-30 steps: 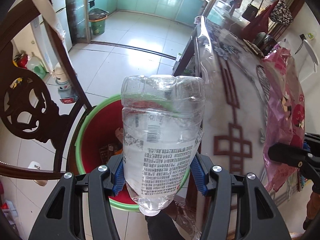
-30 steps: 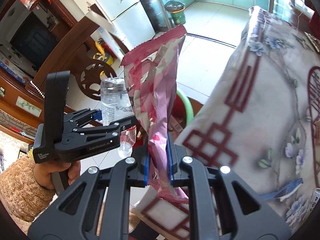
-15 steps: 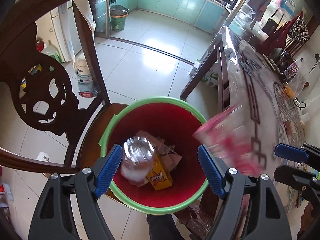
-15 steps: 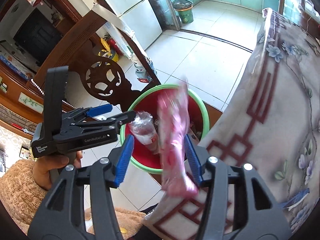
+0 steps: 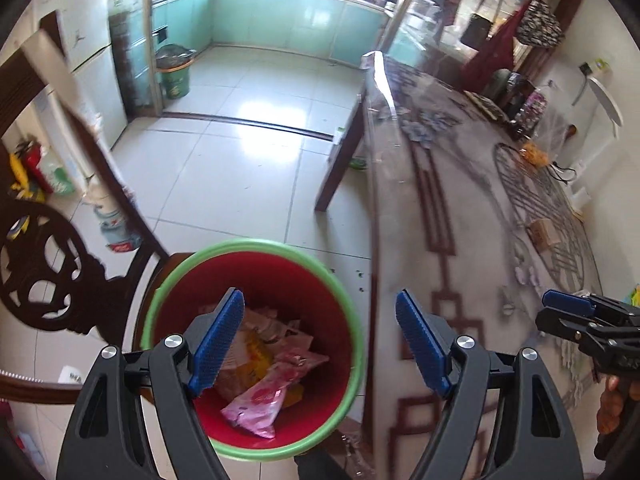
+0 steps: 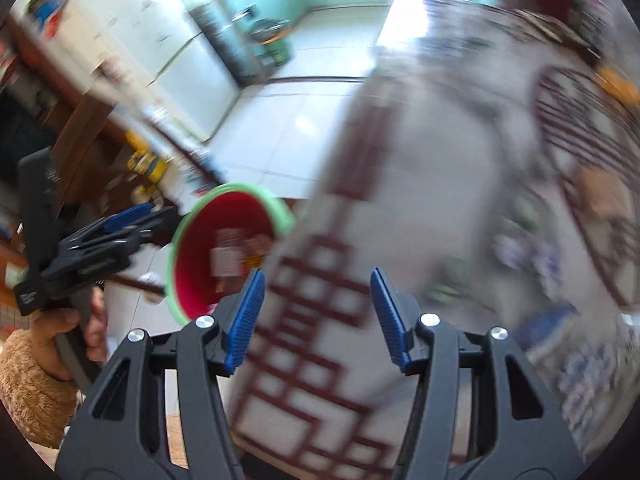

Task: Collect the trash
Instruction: 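Move both tools back over the table toward the remaining trash, then grasp the small clear plastic bag with the right gripper while the left grasps the pinkish-gold cigarette box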

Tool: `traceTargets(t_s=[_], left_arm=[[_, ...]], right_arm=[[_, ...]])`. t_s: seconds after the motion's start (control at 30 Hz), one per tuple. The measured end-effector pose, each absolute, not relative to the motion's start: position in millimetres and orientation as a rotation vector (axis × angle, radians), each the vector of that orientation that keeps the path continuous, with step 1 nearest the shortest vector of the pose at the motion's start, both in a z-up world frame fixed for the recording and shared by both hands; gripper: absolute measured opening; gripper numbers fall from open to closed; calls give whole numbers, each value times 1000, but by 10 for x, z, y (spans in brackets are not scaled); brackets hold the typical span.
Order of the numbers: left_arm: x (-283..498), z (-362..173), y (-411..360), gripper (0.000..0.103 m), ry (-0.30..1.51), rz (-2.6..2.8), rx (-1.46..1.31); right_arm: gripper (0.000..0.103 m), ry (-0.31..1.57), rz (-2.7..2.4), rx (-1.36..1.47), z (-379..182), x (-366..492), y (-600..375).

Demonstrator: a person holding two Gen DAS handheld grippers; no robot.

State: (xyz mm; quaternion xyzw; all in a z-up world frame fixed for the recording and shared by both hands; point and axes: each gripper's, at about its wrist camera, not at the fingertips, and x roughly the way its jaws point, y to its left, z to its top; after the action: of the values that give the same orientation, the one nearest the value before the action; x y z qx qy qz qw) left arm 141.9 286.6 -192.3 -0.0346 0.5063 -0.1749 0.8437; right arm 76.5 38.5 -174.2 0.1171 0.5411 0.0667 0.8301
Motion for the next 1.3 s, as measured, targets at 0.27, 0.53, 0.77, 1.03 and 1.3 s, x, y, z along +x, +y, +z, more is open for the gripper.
traceTargets(t_s=[0.27, 0.53, 0.77, 1.03, 1.3], left_arm=[[1296, -1840, 2151, 75, 1071, -490, 14], [1038, -1843, 1463, 75, 1107, -488, 24], [821, -1810, 702, 75, 1111, -507, 28], [681, -1677, -84, 75, 1090, -567, 87], [872, -1599, -880, 75, 1044, -633, 267]], right_arm=[[56, 1110, -191, 337, -1727, 127, -944], [56, 1095, -353, 368, -1785, -322, -2107], [56, 1182, -293, 428, -2155, -415, -2721], [30, 1244, -98, 412, -2433, -301, -2817], [26, 1187, -39, 435, -2310, -171, -3067]])
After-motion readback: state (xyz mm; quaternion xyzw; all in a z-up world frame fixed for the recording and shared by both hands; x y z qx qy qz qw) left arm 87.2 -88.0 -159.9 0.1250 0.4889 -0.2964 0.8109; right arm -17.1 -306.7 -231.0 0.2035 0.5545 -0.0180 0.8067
